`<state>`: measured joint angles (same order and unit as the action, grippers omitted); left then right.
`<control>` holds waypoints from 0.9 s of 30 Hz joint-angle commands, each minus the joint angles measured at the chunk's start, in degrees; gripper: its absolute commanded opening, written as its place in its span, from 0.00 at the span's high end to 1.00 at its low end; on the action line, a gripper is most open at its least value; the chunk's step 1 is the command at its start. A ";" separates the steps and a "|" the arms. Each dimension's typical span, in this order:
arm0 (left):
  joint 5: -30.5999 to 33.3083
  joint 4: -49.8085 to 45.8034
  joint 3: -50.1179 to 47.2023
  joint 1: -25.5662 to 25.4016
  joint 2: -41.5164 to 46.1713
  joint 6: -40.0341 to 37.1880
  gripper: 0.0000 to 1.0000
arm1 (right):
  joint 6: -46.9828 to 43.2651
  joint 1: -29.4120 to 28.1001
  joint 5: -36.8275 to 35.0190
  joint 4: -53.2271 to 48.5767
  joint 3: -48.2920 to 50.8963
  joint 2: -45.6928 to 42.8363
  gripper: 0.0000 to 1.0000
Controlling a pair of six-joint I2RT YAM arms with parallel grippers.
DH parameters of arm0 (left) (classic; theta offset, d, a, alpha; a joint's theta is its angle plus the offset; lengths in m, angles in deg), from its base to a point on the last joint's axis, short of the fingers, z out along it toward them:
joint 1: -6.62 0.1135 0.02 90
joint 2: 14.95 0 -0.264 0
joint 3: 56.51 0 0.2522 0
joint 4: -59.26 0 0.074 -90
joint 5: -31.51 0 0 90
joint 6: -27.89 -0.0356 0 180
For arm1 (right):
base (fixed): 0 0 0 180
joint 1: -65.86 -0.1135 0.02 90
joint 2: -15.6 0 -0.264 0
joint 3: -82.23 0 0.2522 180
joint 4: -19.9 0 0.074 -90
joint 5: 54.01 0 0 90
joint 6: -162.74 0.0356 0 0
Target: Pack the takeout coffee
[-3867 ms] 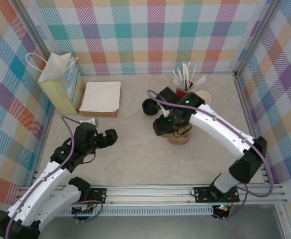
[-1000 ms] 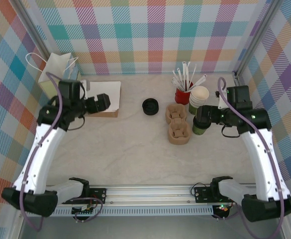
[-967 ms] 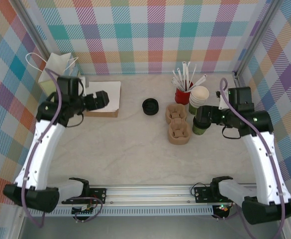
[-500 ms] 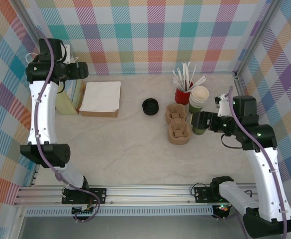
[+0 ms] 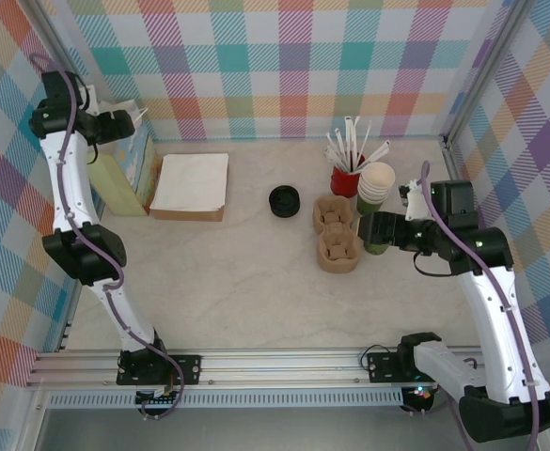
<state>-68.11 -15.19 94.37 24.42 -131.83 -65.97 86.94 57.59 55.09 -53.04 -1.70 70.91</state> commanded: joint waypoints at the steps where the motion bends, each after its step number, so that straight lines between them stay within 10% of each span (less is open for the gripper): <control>1: -9.78 2.96 1.52 2.13 -0.89 2.57 0.13 | 0.45 0.20 2.08 0.97 0.39 1.00 0.00; 15: -13.86 -1.16 1.40 2.27 -6.54 0.30 0.40 | 1.60 0.19 2.09 1.26 -0.67 3.18 0.00; 27: -13.17 -1.31 1.36 2.22 -5.80 -0.50 0.87 | 1.50 0.19 1.54 1.35 -0.03 3.48 0.00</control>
<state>-80.97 -14.62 94.46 26.54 -138.22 -65.86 88.23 57.59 56.02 -52.61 -1.59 74.08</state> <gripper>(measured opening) 0.148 0.996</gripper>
